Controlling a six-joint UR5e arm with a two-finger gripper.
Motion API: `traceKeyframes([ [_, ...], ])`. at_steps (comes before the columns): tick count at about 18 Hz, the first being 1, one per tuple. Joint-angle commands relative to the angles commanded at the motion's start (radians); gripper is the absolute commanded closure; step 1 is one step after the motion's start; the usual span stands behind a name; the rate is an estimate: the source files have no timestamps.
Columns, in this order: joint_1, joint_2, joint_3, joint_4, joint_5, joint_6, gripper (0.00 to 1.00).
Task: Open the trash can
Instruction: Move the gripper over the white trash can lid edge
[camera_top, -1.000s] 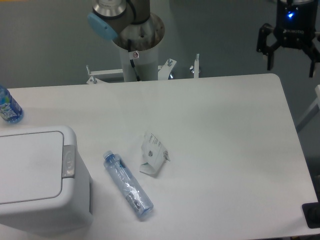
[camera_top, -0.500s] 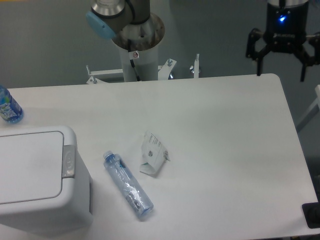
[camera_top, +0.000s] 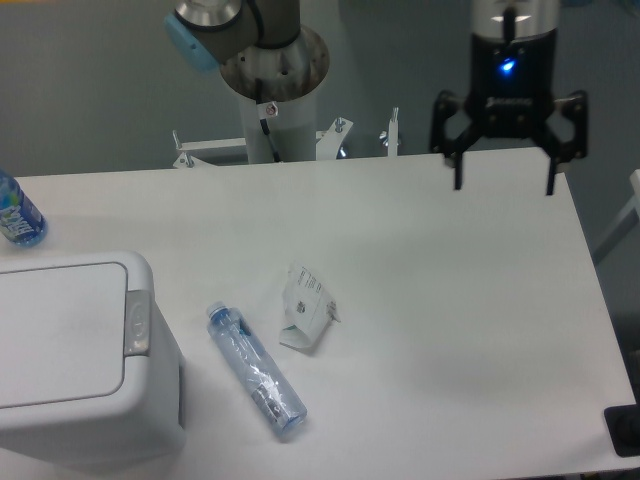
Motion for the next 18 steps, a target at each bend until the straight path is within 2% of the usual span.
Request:
traceKeyframes([
  [7,-0.140,-0.024,0.002,0.002,-0.012,-0.288,0.00],
  [10,-0.181,-0.054,0.003,0.009,-0.113,-0.425,0.00],
  [12,-0.186,-0.061,0.002,0.037,-0.181,-0.473,0.00],
  [14,-0.192,-0.069,-0.006,0.038,-0.228,-0.514,0.00],
  [18,-0.244,-0.106,-0.005,0.040,-0.244,-0.543,0.00],
])
